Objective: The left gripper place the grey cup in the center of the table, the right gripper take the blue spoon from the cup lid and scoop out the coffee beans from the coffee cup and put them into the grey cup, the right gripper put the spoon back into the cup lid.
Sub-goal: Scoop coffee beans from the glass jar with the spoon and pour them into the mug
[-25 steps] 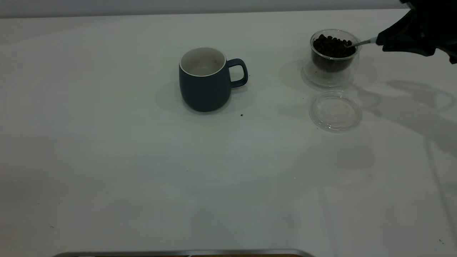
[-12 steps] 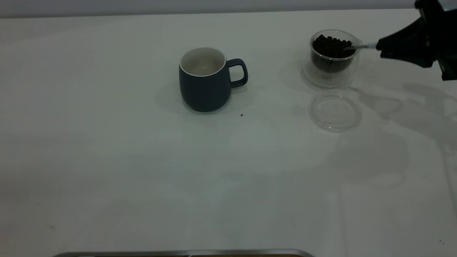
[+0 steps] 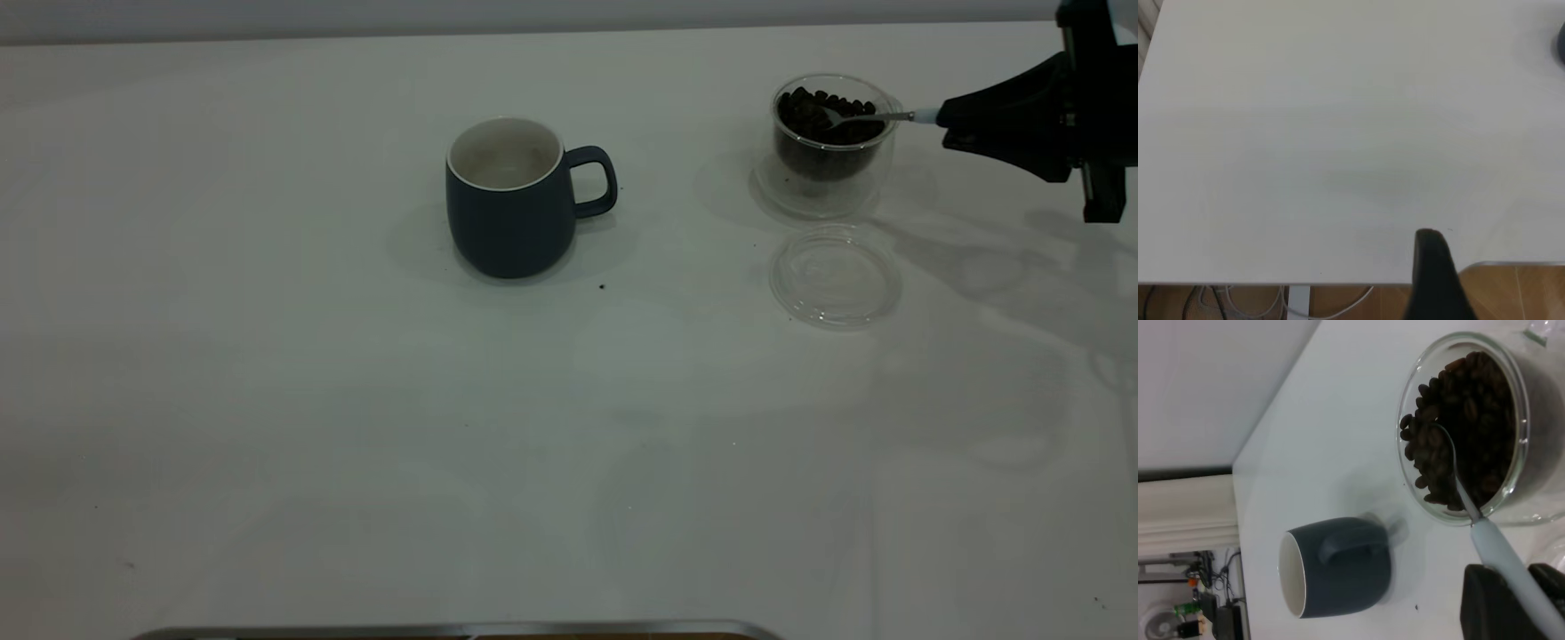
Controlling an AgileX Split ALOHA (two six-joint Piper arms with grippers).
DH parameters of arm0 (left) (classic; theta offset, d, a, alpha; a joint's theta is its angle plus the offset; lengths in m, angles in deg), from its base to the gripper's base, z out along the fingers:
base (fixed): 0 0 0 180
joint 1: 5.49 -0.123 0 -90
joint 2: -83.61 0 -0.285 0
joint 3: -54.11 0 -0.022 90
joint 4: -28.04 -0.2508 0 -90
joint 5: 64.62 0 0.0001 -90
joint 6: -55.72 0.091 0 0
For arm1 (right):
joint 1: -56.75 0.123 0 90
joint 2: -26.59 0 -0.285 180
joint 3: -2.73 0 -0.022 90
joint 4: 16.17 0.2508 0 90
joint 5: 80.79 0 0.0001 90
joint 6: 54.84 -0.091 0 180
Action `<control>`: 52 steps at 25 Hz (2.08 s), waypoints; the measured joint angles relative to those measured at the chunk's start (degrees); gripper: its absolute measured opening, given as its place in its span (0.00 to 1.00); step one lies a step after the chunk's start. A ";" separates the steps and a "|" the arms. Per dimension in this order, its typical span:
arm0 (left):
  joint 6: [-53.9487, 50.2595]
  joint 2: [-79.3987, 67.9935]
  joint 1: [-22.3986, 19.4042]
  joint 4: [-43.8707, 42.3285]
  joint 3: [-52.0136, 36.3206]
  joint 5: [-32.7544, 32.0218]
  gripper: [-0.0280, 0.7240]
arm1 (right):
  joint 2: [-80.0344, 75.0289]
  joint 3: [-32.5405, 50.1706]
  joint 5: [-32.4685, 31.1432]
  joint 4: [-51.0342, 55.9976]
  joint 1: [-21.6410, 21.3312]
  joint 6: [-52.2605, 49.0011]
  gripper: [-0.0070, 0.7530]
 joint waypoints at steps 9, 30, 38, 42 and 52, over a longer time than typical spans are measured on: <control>0.00 0.00 0.00 0.00 0.00 0.00 0.77 | -0.11 0.00 -6.86 0.00 -3.76 0.97 0.15; -0.13 0.00 0.00 0.00 0.00 0.00 0.77 | -0.16 -1.07 -7.74 0.02 12.33 0.88 0.15; -0.13 0.00 0.00 0.00 0.00 0.00 0.77 | -0.16 -6.99 -7.93 -0.04 21.74 -1.10 0.15; -0.13 0.00 0.00 0.00 0.00 0.00 0.77 | -0.16 -9.67 -6.49 -0.29 25.03 -1.27 0.15; -0.13 0.00 0.00 0.00 0.00 0.00 0.77 | -0.16 -12.04 4.02 -0.42 27.44 9.06 0.15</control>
